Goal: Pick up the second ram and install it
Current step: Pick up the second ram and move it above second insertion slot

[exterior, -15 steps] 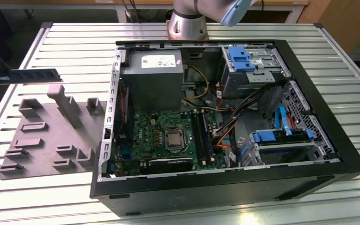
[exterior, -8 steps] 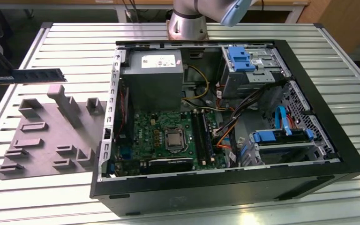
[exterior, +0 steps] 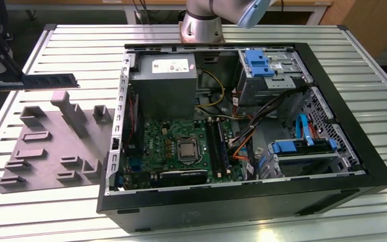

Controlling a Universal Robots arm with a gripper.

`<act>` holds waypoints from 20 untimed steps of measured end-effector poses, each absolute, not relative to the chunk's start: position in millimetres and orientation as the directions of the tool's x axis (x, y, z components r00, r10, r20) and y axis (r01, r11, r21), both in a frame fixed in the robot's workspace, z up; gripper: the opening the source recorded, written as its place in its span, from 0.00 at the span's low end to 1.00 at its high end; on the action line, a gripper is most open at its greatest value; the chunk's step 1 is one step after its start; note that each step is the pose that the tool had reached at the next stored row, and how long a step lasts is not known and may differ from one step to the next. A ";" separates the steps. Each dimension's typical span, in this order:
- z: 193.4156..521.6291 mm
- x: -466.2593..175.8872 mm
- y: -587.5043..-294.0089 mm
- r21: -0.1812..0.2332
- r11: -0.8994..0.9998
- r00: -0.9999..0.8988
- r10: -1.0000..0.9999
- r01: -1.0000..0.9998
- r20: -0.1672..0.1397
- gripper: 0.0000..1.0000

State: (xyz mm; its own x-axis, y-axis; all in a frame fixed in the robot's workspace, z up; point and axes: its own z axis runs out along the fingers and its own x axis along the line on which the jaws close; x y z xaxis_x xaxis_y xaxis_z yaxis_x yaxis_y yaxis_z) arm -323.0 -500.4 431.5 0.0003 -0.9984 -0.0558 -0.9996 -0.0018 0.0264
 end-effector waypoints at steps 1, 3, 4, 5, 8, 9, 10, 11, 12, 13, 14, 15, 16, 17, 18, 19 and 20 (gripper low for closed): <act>431.5 -321.7 -500.4 0.026 -0.002 0.000 -0.998 -1.000 -0.056 0.11; 431.5 -319.2 -500.4 0.026 -0.002 0.000 -0.998 -1.000 -0.056 0.11; 431.5 -317.9 -500.5 0.026 -0.002 0.000 -0.998 -1.000 -0.056 0.11; 431.5 -316.7 -500.5 0.026 -0.002 0.000 -0.998 -1.000 -0.056 0.11; 431.5 -313.0 -500.4 0.026 -0.002 0.000 -0.998 -1.000 -0.056 0.11; 431.5 -310.4 -500.4 0.026 -0.002 0.000 -0.998 -1.000 -0.056 0.11; 431.5 -309.2 -500.4 0.026 -0.002 0.000 -0.998 -1.000 -0.056 0.11; 431.5 -308.0 -500.4 0.026 -0.002 0.000 -0.998 -1.000 -0.056 0.11; 431.5 -306.8 -500.5 0.026 -0.002 0.000 -0.998 -1.000 -0.056 0.11; 431.6 -305.5 -500.5 0.026 -0.002 0.000 -0.998 -1.000 -0.056 0.11; 431.5 -304.4 -500.4 0.026 -0.002 0.000 -0.998 -1.000 -0.056 0.11; 431.5 -303.2 -500.4 0.026 -0.002 0.000 -0.998 -1.000 -0.056 0.11; 431.5 -302.1 -500.4 0.026 -0.002 0.000 -0.998 -1.000 -0.056 0.11; 431.5 -301.1 -500.4 0.026 -0.002 0.000 -0.998 -1.000 -0.056 0.11; 431.5 -300.1 -500.4 0.026 -0.002 0.000 -0.998 -1.000 -0.056 0.11; 431.5 -299.0 -500.4 0.026 -0.002 0.000 -0.998 -1.000 -0.056 0.11; 431.5 -297.9 -500.5 0.026 -0.002 0.000 -0.998 -1.000 -0.056 0.11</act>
